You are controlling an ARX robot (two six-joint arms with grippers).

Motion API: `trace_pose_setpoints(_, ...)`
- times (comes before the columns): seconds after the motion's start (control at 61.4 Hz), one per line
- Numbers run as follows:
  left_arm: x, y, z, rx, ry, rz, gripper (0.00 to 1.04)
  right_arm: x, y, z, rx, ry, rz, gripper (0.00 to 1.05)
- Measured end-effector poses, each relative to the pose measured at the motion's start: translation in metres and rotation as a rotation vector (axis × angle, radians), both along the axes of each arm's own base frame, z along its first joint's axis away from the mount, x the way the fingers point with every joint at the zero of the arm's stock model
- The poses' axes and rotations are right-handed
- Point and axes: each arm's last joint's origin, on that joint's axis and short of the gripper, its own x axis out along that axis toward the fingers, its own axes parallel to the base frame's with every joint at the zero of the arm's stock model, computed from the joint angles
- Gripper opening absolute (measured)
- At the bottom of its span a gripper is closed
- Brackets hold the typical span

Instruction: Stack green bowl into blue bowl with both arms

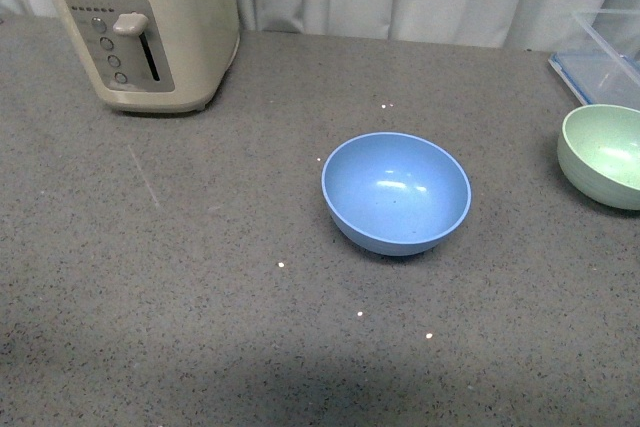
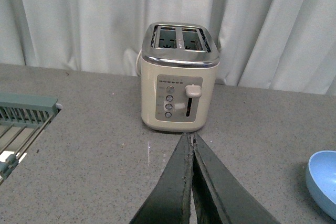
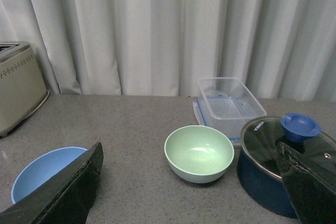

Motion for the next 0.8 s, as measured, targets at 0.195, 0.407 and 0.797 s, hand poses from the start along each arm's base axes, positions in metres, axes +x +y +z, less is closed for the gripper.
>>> trace_pose_setpoints(0.195, -0.008, 0.0, 0.003, 0.0, -0.01, 0.0, 0.04, 0.0, 0.0, 0.0, 0.0, 0.0, 0.0, 0.96)
trace_pose_setpoints(0.407, -0.016, 0.0, 0.005, 0.0, -0.016, 0.0, 0.04, 0.0, 0.0, 0.0, 0.0, 0.0, 0.0, 0.96)
trace_pose_setpoints(0.797, -0.026, 0.0, 0.005, 0.0, -0.019, 0.0, 0.04, 0.0, 0.0, 0.0, 0.0, 0.0, 0.0, 0.96)
